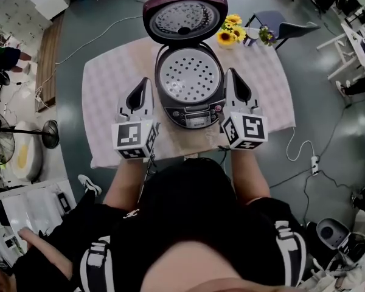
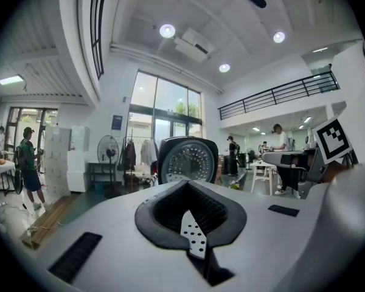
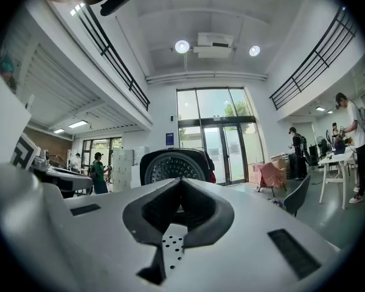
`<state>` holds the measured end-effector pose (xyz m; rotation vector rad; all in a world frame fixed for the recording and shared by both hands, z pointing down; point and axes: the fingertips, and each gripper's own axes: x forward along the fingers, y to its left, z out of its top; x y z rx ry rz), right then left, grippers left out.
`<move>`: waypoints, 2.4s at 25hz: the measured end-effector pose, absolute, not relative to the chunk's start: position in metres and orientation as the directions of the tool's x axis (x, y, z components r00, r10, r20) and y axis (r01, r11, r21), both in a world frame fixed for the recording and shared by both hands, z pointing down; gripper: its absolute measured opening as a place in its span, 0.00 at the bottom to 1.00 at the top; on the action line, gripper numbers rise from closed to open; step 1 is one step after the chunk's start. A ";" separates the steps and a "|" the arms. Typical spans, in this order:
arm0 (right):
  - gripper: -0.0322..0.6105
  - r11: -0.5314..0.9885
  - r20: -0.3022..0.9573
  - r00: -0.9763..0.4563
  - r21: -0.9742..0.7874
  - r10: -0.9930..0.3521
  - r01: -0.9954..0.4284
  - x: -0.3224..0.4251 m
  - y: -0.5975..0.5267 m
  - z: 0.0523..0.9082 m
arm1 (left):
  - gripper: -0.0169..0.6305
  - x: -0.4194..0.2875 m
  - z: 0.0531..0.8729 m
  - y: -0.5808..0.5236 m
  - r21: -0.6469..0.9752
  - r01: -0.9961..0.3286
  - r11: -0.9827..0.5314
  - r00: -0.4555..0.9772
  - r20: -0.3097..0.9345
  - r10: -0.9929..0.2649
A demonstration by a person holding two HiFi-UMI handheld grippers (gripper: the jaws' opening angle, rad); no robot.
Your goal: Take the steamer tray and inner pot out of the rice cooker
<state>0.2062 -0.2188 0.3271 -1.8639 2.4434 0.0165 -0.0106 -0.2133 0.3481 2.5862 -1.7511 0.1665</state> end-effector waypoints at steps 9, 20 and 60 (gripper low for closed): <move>0.05 0.288 -0.067 -0.285 -0.042 -0.956 -0.957 0.220 -0.263 0.316 | 0.03 0.001 0.340 -0.251 -0.048 -0.936 -0.349 0.342 0.107 -0.934; 0.05 0.283 -0.096 -0.282 -0.003 -0.955 -0.959 0.202 -0.261 0.305 | 0.03 -0.023 0.329 -0.255 -0.050 -0.932 -0.360 0.356 0.079 -0.931; 0.46 0.417 0.443 -0.355 0.047 -0.823 -0.908 0.192 -0.290 0.412 | 0.55 0.005 0.418 -0.272 0.205 -0.905 -0.373 0.425 0.450 -0.785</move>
